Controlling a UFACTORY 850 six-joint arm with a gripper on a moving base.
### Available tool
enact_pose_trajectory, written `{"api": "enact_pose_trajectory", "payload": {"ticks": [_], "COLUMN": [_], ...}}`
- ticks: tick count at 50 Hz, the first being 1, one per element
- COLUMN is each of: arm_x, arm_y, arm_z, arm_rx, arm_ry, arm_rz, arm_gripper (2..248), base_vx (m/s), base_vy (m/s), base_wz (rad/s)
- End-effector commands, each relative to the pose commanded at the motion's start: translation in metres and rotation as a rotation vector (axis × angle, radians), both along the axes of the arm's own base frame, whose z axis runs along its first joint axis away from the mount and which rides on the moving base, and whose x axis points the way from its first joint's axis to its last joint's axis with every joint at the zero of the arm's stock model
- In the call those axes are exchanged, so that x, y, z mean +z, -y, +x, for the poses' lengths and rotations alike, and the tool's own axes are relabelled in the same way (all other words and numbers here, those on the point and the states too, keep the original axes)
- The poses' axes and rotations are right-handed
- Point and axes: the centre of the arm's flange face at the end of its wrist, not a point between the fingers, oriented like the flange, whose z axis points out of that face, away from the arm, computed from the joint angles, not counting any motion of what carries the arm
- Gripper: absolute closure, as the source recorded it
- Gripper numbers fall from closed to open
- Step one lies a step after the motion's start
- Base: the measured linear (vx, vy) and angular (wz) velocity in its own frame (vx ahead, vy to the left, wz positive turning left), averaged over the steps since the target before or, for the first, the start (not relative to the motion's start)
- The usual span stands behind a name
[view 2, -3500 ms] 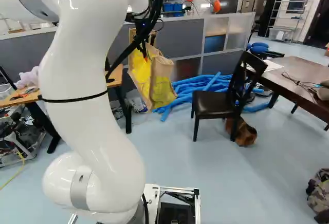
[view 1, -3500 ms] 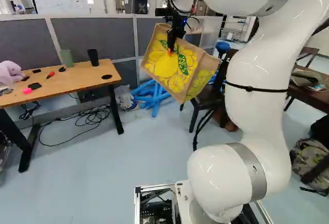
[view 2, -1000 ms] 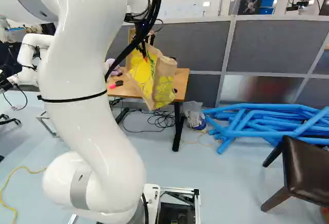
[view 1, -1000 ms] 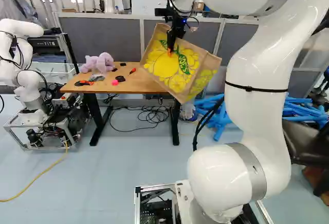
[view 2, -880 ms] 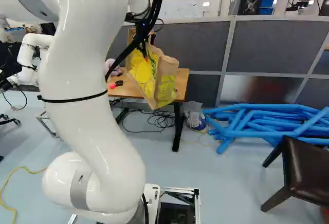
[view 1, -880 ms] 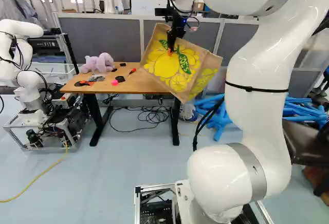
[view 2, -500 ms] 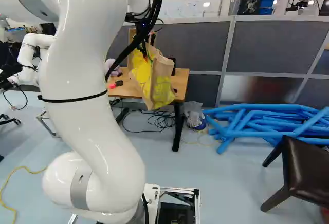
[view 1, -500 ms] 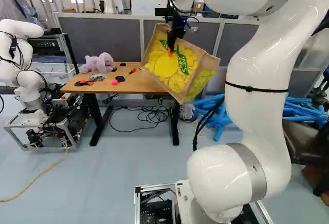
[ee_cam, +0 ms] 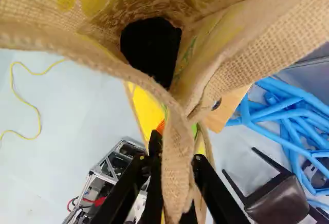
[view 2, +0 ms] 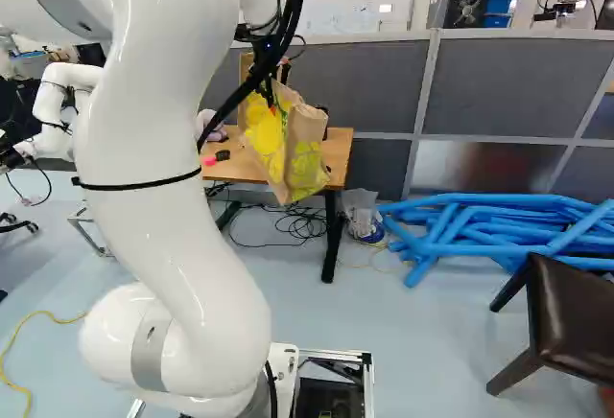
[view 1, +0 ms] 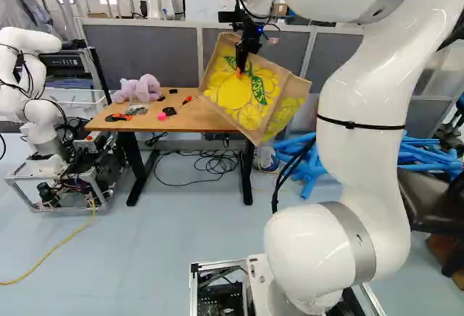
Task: Pick up the bag on the ground and place it on the table
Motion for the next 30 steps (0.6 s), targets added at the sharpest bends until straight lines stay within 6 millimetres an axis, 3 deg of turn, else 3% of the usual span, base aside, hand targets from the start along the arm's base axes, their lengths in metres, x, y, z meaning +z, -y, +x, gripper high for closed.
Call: {"api": "enact_pose_trajectory", "payload": {"ticks": [30], "arm_x": [-0.002], "arm_y": [0.003], "arm_z": [0.028], "arm_rx": [0.003], "arm_ry": [-0.011], "arm_rz": [-0.015], "arm_gripper": [227], "base_vx": [0.0], "base_vy": [0.0], "base_wz": [0.0]}}
